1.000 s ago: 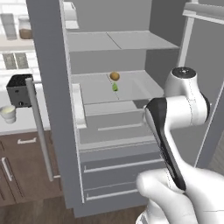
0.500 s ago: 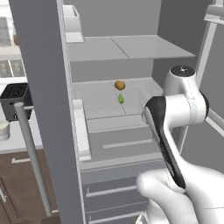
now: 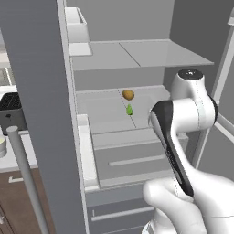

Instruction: Grab a lemon wedge from the fridge and one ice cube from the ice bowl, and put them in the glass of lemonade.

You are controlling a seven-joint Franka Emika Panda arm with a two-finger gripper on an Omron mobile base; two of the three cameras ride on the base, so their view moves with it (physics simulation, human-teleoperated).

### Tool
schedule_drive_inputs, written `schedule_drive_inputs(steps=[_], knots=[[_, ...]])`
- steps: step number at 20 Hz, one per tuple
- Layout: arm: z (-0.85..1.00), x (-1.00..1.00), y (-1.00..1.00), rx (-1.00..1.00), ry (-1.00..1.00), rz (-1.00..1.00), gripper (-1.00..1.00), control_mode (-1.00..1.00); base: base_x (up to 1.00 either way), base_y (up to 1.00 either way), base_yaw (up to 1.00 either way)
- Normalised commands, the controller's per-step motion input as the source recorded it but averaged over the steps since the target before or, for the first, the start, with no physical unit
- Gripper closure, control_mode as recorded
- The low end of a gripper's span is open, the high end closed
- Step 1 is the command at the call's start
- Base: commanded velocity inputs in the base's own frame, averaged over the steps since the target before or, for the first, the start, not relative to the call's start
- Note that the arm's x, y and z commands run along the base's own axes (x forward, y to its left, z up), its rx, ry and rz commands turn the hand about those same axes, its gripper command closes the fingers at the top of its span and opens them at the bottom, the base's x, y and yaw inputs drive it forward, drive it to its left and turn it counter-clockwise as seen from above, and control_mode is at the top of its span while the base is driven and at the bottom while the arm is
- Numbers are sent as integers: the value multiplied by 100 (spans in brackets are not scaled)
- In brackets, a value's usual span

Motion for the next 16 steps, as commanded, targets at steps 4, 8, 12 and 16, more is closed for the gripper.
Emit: schedule_drive_inputs(steps=[4,8,12,16], knots=[[0,29,1,0,0,0,-100,-100,12,0,0],[0,53,9,-1,0,0,-100,-100,0,0,0],[0,88,14,-1,0,3,-100,-100,0,0,0],[-4,76,18,-3,0,5,-100,-100,0,0,0]])
